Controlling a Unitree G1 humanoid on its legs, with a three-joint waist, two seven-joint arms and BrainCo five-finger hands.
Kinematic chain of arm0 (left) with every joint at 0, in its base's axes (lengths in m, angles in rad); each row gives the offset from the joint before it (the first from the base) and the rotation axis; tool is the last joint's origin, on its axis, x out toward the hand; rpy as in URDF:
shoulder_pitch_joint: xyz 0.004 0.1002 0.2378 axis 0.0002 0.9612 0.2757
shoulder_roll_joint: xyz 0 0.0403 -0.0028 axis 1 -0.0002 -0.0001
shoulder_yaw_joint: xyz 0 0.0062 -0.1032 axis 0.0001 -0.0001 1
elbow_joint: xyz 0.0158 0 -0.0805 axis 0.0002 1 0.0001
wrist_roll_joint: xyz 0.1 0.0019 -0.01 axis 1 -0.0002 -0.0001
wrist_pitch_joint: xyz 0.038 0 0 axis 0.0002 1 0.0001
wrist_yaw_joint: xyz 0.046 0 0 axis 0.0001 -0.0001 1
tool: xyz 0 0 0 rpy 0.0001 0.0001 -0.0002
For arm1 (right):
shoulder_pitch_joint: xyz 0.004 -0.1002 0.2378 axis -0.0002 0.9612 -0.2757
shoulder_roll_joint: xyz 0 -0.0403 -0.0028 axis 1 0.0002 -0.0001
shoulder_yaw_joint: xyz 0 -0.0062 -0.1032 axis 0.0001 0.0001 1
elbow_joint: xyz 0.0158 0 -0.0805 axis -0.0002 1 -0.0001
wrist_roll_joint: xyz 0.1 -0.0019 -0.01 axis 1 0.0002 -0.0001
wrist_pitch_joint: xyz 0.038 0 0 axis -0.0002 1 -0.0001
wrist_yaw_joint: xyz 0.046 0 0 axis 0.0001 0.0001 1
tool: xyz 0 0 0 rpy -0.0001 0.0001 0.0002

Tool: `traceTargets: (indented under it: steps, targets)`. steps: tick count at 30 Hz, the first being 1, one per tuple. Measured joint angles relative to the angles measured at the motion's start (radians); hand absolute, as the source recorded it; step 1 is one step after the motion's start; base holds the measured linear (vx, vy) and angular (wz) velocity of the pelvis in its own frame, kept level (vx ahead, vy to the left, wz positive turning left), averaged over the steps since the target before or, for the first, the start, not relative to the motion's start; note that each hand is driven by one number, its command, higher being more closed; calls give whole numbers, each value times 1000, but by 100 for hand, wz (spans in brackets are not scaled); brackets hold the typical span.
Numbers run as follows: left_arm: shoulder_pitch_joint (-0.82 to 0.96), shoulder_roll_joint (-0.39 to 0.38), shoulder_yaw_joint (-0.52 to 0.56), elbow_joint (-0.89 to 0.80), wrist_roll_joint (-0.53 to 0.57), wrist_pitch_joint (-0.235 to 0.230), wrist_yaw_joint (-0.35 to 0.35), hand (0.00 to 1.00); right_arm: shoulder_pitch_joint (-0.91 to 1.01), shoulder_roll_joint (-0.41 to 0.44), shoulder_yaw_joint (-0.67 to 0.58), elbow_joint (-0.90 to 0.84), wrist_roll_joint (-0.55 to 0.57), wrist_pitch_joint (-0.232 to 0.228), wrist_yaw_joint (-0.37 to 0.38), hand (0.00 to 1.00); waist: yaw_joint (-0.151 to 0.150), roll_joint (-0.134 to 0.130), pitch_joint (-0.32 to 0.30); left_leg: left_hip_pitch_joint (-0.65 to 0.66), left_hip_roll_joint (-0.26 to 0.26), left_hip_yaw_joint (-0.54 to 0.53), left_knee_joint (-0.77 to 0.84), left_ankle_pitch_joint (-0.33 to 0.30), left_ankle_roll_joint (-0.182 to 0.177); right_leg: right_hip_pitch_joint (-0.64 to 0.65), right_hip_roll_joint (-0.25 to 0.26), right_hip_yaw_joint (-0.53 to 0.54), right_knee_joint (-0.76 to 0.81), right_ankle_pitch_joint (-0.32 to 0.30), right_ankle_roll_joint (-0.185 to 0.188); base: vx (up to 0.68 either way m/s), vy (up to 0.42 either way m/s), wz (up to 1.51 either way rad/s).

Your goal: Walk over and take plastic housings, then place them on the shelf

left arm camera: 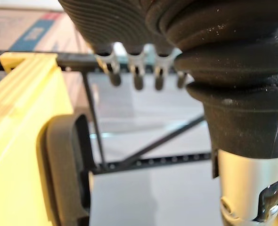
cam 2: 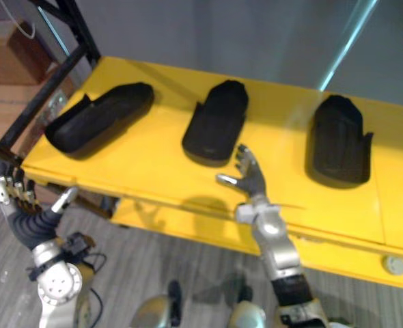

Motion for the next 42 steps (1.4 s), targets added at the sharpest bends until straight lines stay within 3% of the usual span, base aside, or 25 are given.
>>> traceTargets:
  steps: [2,5,7,10,13,18,20,23,27,35,42]
  targets:
    - [0,0,-2,0,0,0,3,0,1,7,-25,-5,-64,-8,-63,0,0,0,0,0,0,1,0,0,0,0,0,1,0,0,0,0,0,0]
    - [0,0,-22,0,0,1,23,0,2,19,-80,-39,-177,-73,-162,0,0,1,0,0,1,3,1,-1,-1,-3,1,3,0,0,0,-1,-1,-1]
    - [0,0,-38,0,-1,6,29,0,2,21,-102,-127,-266,-169,-206,0,-3,1,1,0,4,5,2,-3,-4,-4,5,5,-1,-1,-1,0,-8,-4]
    - [-1,0,-38,0,-2,16,30,0,1,18,-88,-240,-338,-281,-179,0,-9,2,1,0,10,5,3,-5,-7,-5,11,6,-2,-2,-3,2,-5,-1]
    - [-2,0,-38,0,-3,19,24,0,-4,-2,-52,-276,-359,-308,-95,0,-10,2,0,0,13,4,3,-5,-8,-5,14,6,-3,-3,-4,0,0,0]
    - [-3,0,-33,-2,-31,20,-8,0,-10,-78,40,-276,-349,-308,84,0,-3,4,0,-20,13,-6,28,-14,-8,-5,16,-3,-6,-3,-4,-6,6,6]
    - [-6,0,-29,-2,-31,20,-13,0,-21,-111,57,-276,-334,-303,121,0,-1,5,-1,-32,13,-17,40,-20,-7,-4,17,-9,-6,-3,-4,-12,13,10]
    - [-16,5,-27,-2,-31,20,-19,0,-64,-148,70,-247,-284,-250,161,0,3,7,-2,-52,13,-34,59,-25,-5,-1,17,-29,-7,-2,-3,-20,9,16]
    - [-19,31,-27,-2,-31,20,-25,0,-115,-169,84,-155,-262,-174,156,0,16,9,-4,-66,13,-45,73,-27,-5,-1,18,-36,-9,0,-2,-20,11,8]
    - [-20,39,-27,2,-31,20,-21,0,-170,-171,91,-78,-263,-128,136,0,25,10,-4,-79,13,-48,95,-32,-1,1,18,-38,-19,11,2,-5,3,1]
    - [-19,38,-28,38,-31,20,-21,0,-199,-171,101,59,-292,-47,137,0,44,24,-14,-85,13,-51,102,-33,1,1,17,-38,-20,16,2,-26,13,0]
